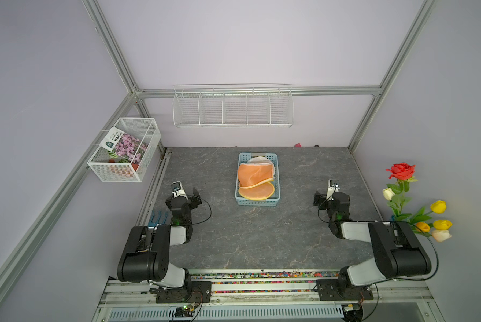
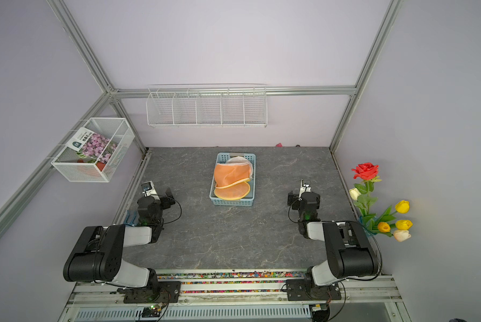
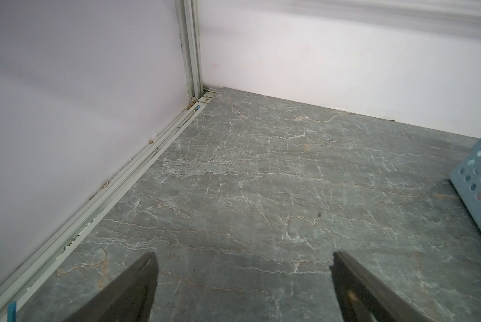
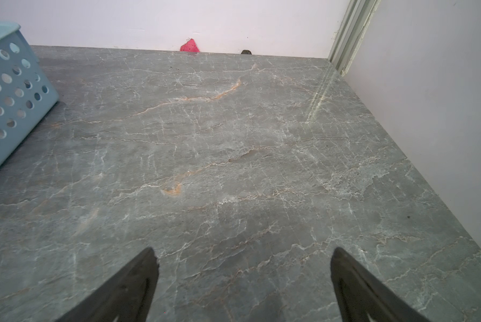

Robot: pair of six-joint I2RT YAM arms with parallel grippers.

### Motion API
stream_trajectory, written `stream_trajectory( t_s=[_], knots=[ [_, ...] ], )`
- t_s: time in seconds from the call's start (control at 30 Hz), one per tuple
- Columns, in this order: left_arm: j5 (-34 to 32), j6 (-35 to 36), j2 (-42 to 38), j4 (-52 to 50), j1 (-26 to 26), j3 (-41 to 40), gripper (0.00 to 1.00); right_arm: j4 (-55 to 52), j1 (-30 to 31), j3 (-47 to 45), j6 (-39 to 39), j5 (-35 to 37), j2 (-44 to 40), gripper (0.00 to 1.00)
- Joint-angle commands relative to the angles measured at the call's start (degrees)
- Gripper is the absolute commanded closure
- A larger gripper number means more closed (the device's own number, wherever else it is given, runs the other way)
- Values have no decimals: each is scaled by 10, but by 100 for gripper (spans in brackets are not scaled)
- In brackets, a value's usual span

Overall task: Turn the laundry bag inside out
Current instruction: Pick up the laundry bag and place it in the bin.

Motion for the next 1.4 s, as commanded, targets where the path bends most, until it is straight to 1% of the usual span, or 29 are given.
stream_trajectory(
  t_s=[0.0,0.2,0.27,0.3,0.37,0.4,0.43,0.5,0.53,0.57,0.6,0.63,0.7,0.73,0.77,0.8,0.83,0.87,0.9,0.93,1.0,1.07,1.1,1.13,1.17,1.2,1.27,1.33,1.37],
  knots=[
    [-4,7,8,13,4,12,0,11,-2,10,-2,-1,7,1],
    [-4,7,8,13,4,13,0,13,-2,10,2,3,8,1],
    [-7,9,7,15,3,12,0,25,-2,7,2,25,0,1],
    [-17,9,1,8,2,14,0,12,-2,12,4,40,-11,1],
    [-34,-9,-17,-40,3,30,0,-91,-2,45,16,49,-48,1],
    [-36,2,-14,-28,1,29,0,-154,-2,66,22,44,-66,1],
    [-45,10,-17,-29,-3,35,0,-191,-1,80,29,44,-77,1],
    [-60,-1,-38,-108,-7,69,0,-223,5,90,33,49,-97,1],
    [-69,-8,-48,-174,-7,100,0,-232,11,91,36,52,-114,1],
    [-76,-8,-54,-201,-8,116,0,-232,20,90,34,54,-127,1],
    [-78,-8,-60,-227,-8,133,0,-235,30,91,32,71,-138,1],
    [-87,-25,-69,-246,-9,147,0,-251,47,100,31,105,-146,1],
    [-101,-89,-88,-276,-9,171,0,-265,74,115,47,169,-150,1],
    [-91,-123,-98,-292,-9,190,0,-277,76,123,100,203,-151,1],
    [-82,-158,-104,-310,-9,207,0,-323,74,134,208,242,-155,1],
    [-86,-207,-111,-344,-9,229,0,-421,70,157,326,280,-161,1],
    [-104,-278,-118,-393,-9,249,0,-475,54,176,374,240,-164,2],
    [-132,-359,-123,-457,-9,271,0,-462,37,177,358,166,-163,6],
    [-149,-460,-126,-541,-5,296,0,-429,22,168,332,67,-159,23],
    [-107,-470,-126,-553,5,302,0,-415,25,164,318,35,-159,28],
    [-21,-466,-129,-512,11,290,1,-410,39,160,319,23,-167,28],
    [36,-499,-141,-497,10,276,2,-421,52,169,301,-13,-170,29],
    [67,-516,-147,-486,10,267,0,-443,69,183,283,-16,-169,29],
    [120,-501,-150,-460,10,260,1,-470,88,198,261,-8,-166,29],
    [173,-484,-148,-437,6,258,6,-501,114,219,237,5,-163,29],
    [201,-477,-143,-443,-2,264,9,-521,136,234,214,14,-159,28],
    [232,-454,-124,-512,-29,303,12,-543,186,260,169,36,-149,27],
    [260,-414,-102,-555,-61,334,20,-540,212,281,132,9,-136,27],
    [270,-408,-91,-590,-73,350,21,-539,219,292,117,1,-126,28]
  ],
)
